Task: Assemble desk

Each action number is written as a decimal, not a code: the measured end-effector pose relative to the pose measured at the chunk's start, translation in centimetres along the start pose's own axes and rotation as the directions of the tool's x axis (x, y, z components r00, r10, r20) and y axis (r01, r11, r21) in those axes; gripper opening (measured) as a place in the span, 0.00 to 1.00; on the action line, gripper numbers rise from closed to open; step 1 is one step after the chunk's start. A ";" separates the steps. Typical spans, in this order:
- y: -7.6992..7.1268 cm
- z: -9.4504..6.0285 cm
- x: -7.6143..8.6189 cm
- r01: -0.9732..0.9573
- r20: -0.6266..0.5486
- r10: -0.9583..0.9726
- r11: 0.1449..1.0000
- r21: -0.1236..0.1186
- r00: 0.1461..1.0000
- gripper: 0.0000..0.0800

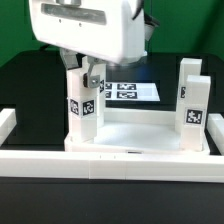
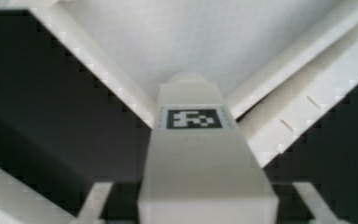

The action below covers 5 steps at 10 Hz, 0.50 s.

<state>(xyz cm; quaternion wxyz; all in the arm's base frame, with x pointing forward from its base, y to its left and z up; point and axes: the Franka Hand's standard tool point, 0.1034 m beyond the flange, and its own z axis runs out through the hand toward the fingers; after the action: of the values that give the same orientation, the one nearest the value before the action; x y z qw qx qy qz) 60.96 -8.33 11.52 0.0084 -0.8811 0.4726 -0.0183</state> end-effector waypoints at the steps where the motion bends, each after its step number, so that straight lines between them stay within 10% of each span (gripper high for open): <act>1: -0.1 0.0 0.0 -0.108 0.001 0.108 0.994 0.009 0.994 0.36; 5: -0.6 0.1 -0.3 -0.353 0.009 0.353 0.935 0.021 0.936 0.36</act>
Offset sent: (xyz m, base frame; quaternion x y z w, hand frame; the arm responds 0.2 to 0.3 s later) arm -0.0016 0.0077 0.0009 0.0009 -0.0105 0.2274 0.9738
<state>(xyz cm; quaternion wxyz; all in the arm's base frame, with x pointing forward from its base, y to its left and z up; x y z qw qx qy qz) 61.32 -7.71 11.47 0.0226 -0.7820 0.6226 -0.0197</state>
